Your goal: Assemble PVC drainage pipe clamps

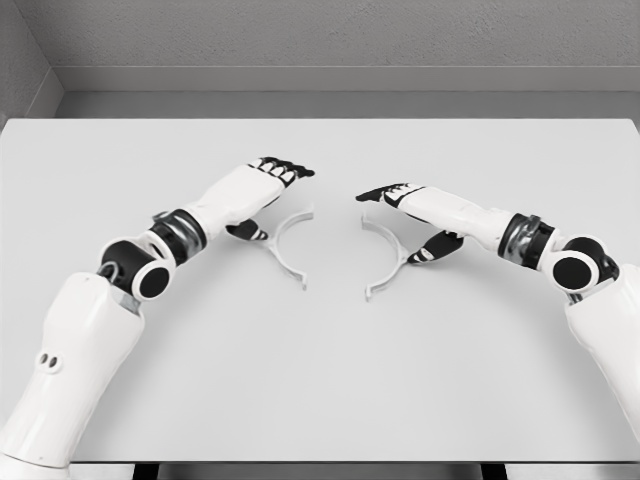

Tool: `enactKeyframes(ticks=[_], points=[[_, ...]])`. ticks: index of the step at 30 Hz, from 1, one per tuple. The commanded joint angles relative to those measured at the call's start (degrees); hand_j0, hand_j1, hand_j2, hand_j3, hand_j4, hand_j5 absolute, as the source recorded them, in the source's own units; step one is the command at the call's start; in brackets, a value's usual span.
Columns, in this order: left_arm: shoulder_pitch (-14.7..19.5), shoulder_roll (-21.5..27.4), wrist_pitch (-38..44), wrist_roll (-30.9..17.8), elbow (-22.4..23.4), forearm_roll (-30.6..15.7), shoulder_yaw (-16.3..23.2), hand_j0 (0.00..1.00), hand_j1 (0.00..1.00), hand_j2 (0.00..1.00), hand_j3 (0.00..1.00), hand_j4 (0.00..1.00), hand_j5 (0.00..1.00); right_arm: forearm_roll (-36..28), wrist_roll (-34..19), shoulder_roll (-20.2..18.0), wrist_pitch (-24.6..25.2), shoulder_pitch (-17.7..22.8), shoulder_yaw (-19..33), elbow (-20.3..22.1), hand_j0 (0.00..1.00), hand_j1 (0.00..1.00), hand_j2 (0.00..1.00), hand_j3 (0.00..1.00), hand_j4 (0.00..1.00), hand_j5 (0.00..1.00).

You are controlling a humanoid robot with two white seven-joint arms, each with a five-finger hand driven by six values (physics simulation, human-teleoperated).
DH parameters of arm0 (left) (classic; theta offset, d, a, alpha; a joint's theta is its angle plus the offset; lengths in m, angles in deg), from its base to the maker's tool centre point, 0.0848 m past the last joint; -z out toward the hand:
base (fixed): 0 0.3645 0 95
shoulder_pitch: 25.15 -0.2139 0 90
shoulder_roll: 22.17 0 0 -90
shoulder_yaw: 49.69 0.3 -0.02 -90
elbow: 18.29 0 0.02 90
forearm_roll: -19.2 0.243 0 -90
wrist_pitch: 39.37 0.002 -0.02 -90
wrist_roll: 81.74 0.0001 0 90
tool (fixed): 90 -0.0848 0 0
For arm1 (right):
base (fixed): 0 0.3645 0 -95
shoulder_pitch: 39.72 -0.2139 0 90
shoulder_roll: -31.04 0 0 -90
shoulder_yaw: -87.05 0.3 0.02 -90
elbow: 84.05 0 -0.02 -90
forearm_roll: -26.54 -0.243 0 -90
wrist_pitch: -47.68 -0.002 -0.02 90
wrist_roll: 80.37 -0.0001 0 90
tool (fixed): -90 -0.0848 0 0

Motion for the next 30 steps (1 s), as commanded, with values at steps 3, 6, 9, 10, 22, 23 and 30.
enactKeyframes(ticks=[3,6,9,10,22,23,30], points=[[0.0,-0.5,0.1,0.0,-0.3,0.1,0.4,1.00,1.00,1.00,1.00,1.00,1.00,-0.4,0.0,0.1,0.1,0.0,0.0,0.2,1.00,1.00,1.00,1.00,1.00,1.00],[0.0,-0.6,0.1,0.0,-0.4,0.1,0.5,1.00,1.00,1.00,1.00,1.00,1.00,-0.4,0.0,0.5,0.1,0.0,0.0,0.4,1.00,1.00,1.00,1.00,1.00,1.00],[0.0,-1.1,0.1,0.0,-0.5,0.1,0.8,1.00,1.00,1.00,1.00,1.00,1.00,-0.4,0.0,0.7,0.1,0.1,0.0,0.4,1.00,1.00,1.00,1.00,1.00,1.00],[0.0,-1.1,0.1,0.0,-0.5,0.1,0.8,1.00,1.00,1.00,1.00,1.00,1.00,-0.4,-0.1,0.7,0.1,0.1,0.0,0.4,1.00,1.00,1.00,1.00,1.00,1.00],[0.0,-1.8,0.1,0.0,-0.9,0.1,1.2,1.00,1.00,1.00,1.00,1.00,1.00,-0.5,-0.1,1.0,0.1,0.1,-0.4,0.6,1.00,1.00,1.00,1.00,1.00,1.00],[0.0,-1.8,0.1,0.0,-0.9,0.1,1.6,1.00,1.00,1.00,1.00,1.00,1.00,-0.5,-0.1,1.0,0.1,0.1,-0.4,0.6,1.00,1.00,1.00,1.00,1.00,1.00],[-0.1,-2.3,0.1,0.0,-1.6,0.1,1.6,1.00,1.00,1.00,1.00,1.00,1.00,-0.5,-0.1,1.2,0.1,0.1,-0.4,0.6,1.00,1.00,1.00,1.00,1.00,1.00]])
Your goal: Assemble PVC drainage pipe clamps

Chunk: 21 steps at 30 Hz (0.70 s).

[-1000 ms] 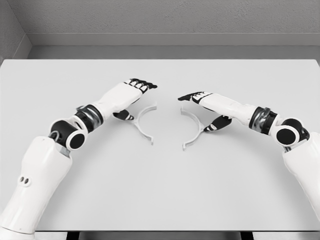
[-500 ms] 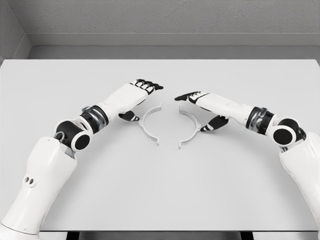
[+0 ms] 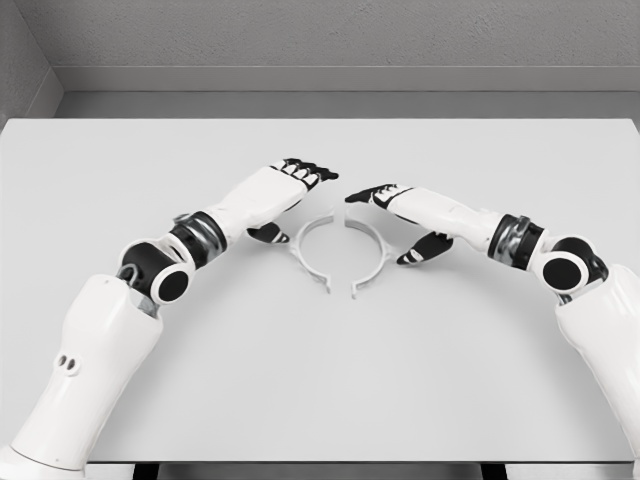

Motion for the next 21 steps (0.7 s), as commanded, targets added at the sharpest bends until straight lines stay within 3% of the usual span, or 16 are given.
enactKeyframes(ticks=[1,7,15,21], points=[[-0.1,-0.2,0.1,0.0,-0.5,-0.2,0.0,1.00,1.00,1.00,1.00,1.00,1.00,-0.4,0.0,-0.1,0.1,-0.1,0.0,0.0,1.00,1.00,1.00,1.00,1.00,1.00],[-0.3,-0.3,0.1,0.0,-0.9,-0.1,0.0,1.00,1.00,1.00,1.00,1.00,1.00,-0.3,-0.2,-1.0,0.0,0.0,0.7,-0.8,1.00,1.00,1.00,1.00,1.00,1.00],[-0.3,-0.4,0.0,0.0,-1.0,-0.2,0.5,1.00,1.00,1.00,1.00,1.00,1.00,-0.4,0.3,-8.8,0.0,-0.6,0.9,-0.1,1.00,1.00,1.00,1.00,1.00,1.00],[0.2,-0.1,0.2,0.0,-0.6,-0.3,-0.6,1.00,1.00,1.00,1.00,1.00,1.00,-0.8,0.6,-10.4,-0.5,-1.7,0.9,0.1,1.00,1.00,1.00,1.00,1.00,1.00]])
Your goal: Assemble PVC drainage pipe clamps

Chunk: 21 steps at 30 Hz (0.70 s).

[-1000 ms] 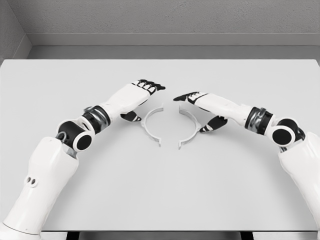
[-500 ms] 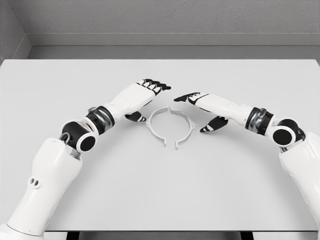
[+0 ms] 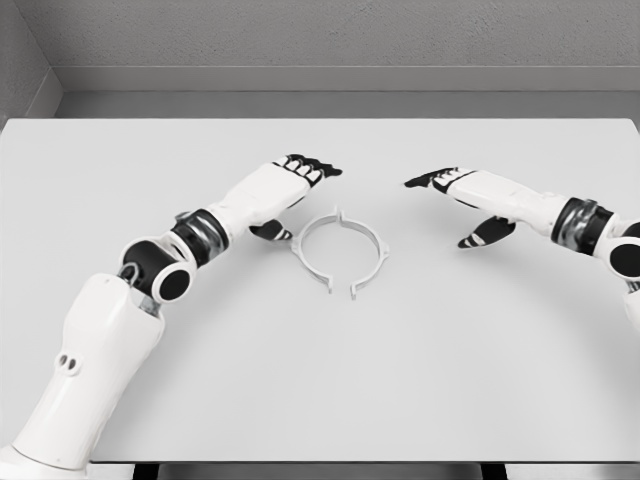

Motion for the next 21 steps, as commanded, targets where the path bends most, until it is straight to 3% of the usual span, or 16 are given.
enactKeyframes(ticks=[1,4,6,10,17,21], points=[[0.1,0.2,0.1,0.0,0.3,-0.3,-0.8,1.00,1.00,1.00,1.00,1.00,1.00,-0.6,0.1,-0.6,-0.1,0.0,0.0,0.3,1.00,1.00,1.00,1.00,1.00,1.00],[1.1,0.3,0.1,0.0,2.1,-0.2,-2.1,1.00,1.00,1.00,1.00,1.00,1.00,-0.7,0.0,-0.6,-0.1,0.0,0.0,0.8,1.00,1.00,1.00,1.00,1.00,1.00],[2.5,0.3,0.0,0.0,4.8,-0.3,-1.8,1.00,1.00,1.00,1.00,1.00,1.00,-0.4,-0.1,-1.1,0.0,0.2,0.0,3.8,1.00,1.00,1.00,1.00,1.00,1.00],[4.1,-0.2,-0.2,0.0,7.9,-0.2,-0.1,1.00,1.00,1.00,1.00,1.00,1.00,-0.4,-0.3,-1.3,0.3,0.1,0.1,4.4,1.00,1.00,1.00,1.00,1.00,1.00],[5.7,-2.1,-0.4,0.0,10.1,-0.1,1.9,1.00,1.00,1.00,1.00,1.00,1.00,-0.4,-0.4,-1.4,0.4,0.2,0.1,4.9,1.00,1.00,1.00,1.00,1.00,1.00],[5.7,-2.5,-0.4,0.0,10.1,-0.1,2.3,1.00,1.00,1.00,1.00,1.00,1.00,-0.3,-0.4,-3.1,0.9,0.7,0.0,7.5,1.00,1.00,1.00,1.00,1.00,1.00]])
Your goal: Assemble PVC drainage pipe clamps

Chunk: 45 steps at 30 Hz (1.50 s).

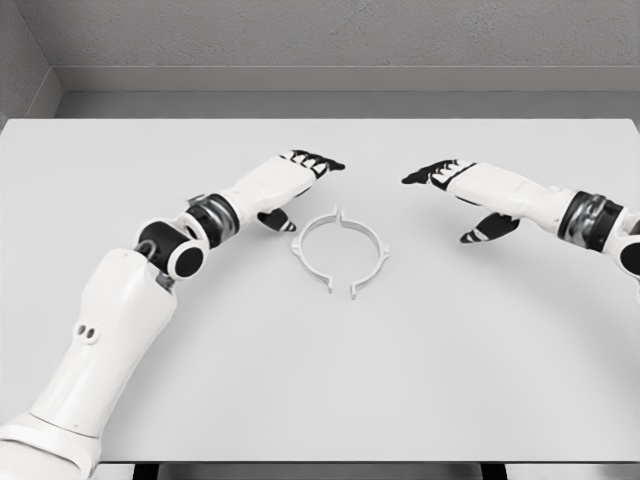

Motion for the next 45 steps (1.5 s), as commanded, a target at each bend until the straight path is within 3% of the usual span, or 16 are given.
enactKeyframes(ticks=[1,45], points=[[0.0,-0.2,0.0,0.0,0.2,-0.2,0.2,1.00,1.00,1.00,1.00,1.00,1.00,-0.4,0.0,-0.6,0.3,0.0,0.0,0.9,1.00,1.00,1.00,1.00,1.00,1.00],[-2.5,0.3,0.4,0.0,-4.0,-0.2,0.3,1.00,1.00,1.00,1.00,1.00,1.00,-0.7,0.1,-0.6,0.3,0.2,0.0,1.0,1.00,1.00,1.00,1.00,1.00,1.00]])
